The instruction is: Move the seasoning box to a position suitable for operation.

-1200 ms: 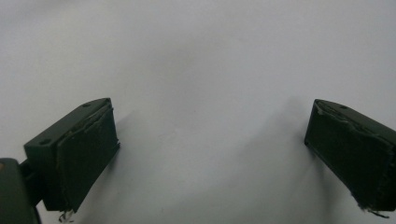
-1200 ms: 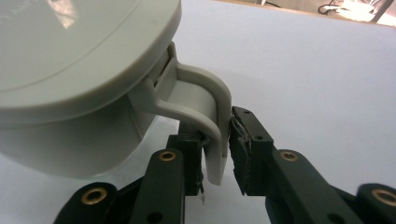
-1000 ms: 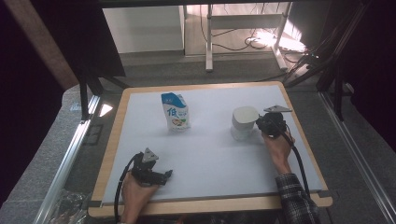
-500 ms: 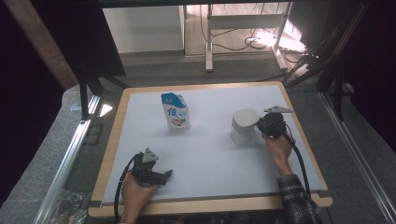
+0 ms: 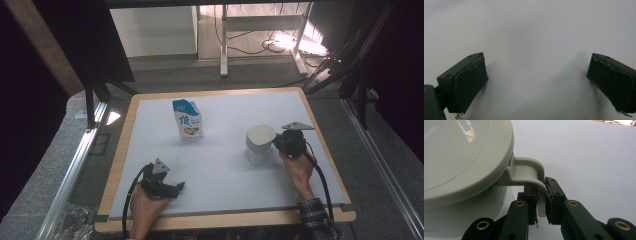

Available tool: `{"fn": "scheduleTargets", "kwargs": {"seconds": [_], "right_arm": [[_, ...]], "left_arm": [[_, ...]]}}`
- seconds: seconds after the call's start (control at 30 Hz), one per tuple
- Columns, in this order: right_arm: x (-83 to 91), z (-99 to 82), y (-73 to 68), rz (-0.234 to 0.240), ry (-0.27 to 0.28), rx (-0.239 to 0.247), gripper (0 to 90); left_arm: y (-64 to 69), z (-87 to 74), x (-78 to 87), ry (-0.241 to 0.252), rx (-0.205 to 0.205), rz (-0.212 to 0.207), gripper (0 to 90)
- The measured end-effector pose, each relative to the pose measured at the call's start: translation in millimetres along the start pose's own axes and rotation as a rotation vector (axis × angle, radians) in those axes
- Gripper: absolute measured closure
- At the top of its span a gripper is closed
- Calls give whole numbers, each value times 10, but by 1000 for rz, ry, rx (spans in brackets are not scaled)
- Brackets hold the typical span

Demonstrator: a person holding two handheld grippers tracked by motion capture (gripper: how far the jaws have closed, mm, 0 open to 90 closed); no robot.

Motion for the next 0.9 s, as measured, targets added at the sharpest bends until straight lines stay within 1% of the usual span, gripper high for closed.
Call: {"fn": "scheduleTargets", "kwargs": {"seconds": [0.03,0.17,0.37,0.5,0.53,0.57,0.63,0.73,0.83,0.87,0.9], "right_arm": [[18,-27,-36,3,4,0,802],[52,-79,-88,15,8,-8,800],[117,-162,-187,27,10,-3,797],[158,-216,-259,21,10,0,798],[158,-216,-259,21,10,0,798],[171,-234,-295,19,15,11,799],[175,-246,-319,15,21,24,801],[173,-251,-315,11,27,38,799],[175,-252,-308,31,29,48,785],[175,-252,-308,31,29,48,785],[199,-245,-304,63,41,47,743]], "left_arm": [[0,0,0,0,0,0,23],[0,0,0,0,0,0,23],[0,0,0,0,0,0,23],[0,0,0,0,0,0,23],[0,0,0,0,0,0,23],[0,-1,0,-1,-1,0,23],[0,0,0,0,0,0,23],[0,-1,1,-1,0,0,23],[0,-1,1,-1,0,0,23],[0,-1,1,-1,0,0,24],[0,-1,1,-1,0,0,23]]}}
Point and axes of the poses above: each handheld gripper's, and its own axes: x roughly backward along the jaws, z roughly out of its top, y roughly to its right, the point moved 9 cm from there along -x, roughly forward along the jaws, and after that the axes turned 12 degrees about -y, right-handed, at the moved point
